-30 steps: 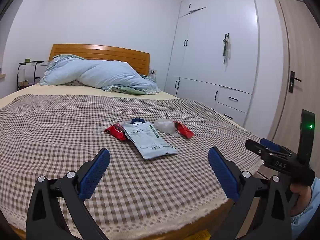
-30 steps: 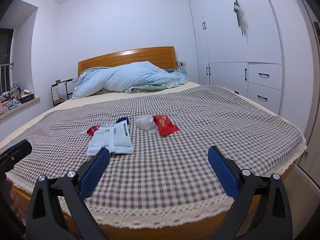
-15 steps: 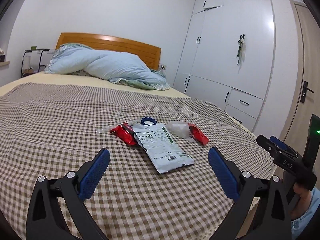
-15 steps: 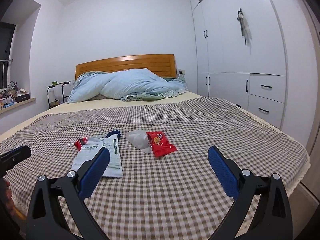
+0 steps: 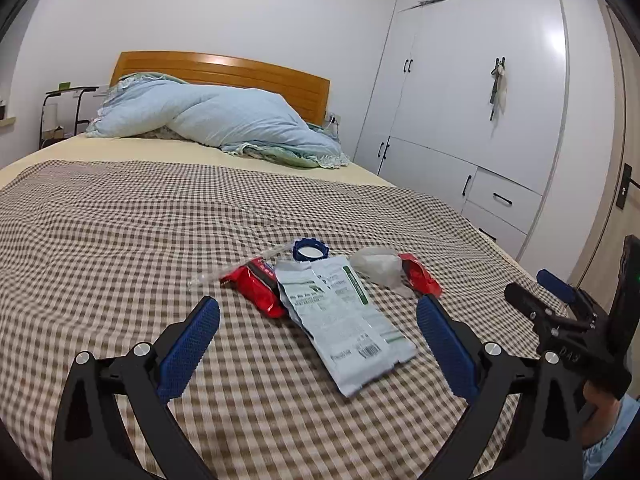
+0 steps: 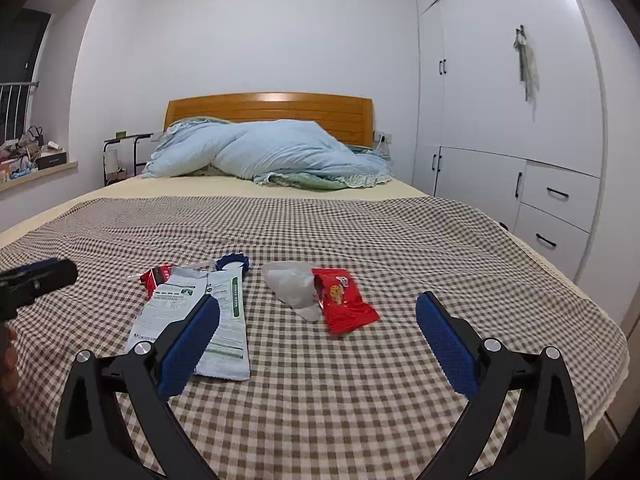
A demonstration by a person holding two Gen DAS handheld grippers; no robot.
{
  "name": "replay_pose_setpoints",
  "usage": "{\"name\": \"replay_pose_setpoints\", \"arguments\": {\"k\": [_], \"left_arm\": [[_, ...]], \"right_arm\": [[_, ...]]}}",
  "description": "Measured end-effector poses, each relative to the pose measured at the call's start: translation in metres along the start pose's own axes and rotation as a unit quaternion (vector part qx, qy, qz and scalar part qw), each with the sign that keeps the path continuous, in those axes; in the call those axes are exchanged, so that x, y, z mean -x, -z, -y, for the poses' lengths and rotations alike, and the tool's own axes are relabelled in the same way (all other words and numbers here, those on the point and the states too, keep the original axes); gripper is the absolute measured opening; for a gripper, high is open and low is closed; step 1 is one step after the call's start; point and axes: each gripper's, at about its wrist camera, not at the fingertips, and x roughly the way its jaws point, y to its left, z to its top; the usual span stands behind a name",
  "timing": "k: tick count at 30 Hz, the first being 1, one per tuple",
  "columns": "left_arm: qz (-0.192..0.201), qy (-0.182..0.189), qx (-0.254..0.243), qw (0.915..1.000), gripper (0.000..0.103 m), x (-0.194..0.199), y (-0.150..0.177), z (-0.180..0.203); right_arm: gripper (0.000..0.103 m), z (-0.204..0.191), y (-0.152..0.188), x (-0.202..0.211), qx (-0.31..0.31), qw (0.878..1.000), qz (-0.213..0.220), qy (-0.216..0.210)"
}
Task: Collect trash
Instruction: 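Raise both open tools out of the bag toward the bed, then grasp the red snack wrapper with the right gripper while the left reaches the straw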
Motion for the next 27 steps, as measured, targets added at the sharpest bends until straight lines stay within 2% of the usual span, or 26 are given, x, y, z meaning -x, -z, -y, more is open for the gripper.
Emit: {"name": "replay_pose_setpoints", "arguments": {"k": [7, 13, 19, 27], "left_arm": [[-0.013, -0.014, -0.007, 0.9998, 0.095, -0.024, -0.021, -0.005], [-0.028, -0.021, -0.005, 0.9994, 0.095, -0.040, -0.029, -0.015], [-0.046, -0.034, 0.002, 0.9984, 0.095, -0.052, -0.037, -0.030], [-0.064, -0.041, -0.006, 0.9971, 0.095, -0.071, -0.050, -0.039]], "right_arm": [[0.094, 0.002, -0.015, -0.028, 0.009, 1.000, -0.011, 0.003], [0.094, 0.014, -0.026, -0.057, 0.009, 0.999, -0.045, 0.010], [0.094, 0.027, -0.031, -0.099, 0.025, 0.993, -0.116, 0.017], [0.094, 0.051, -0.007, -0.181, -0.030, 0.975, -0.220, -0.016]]}}
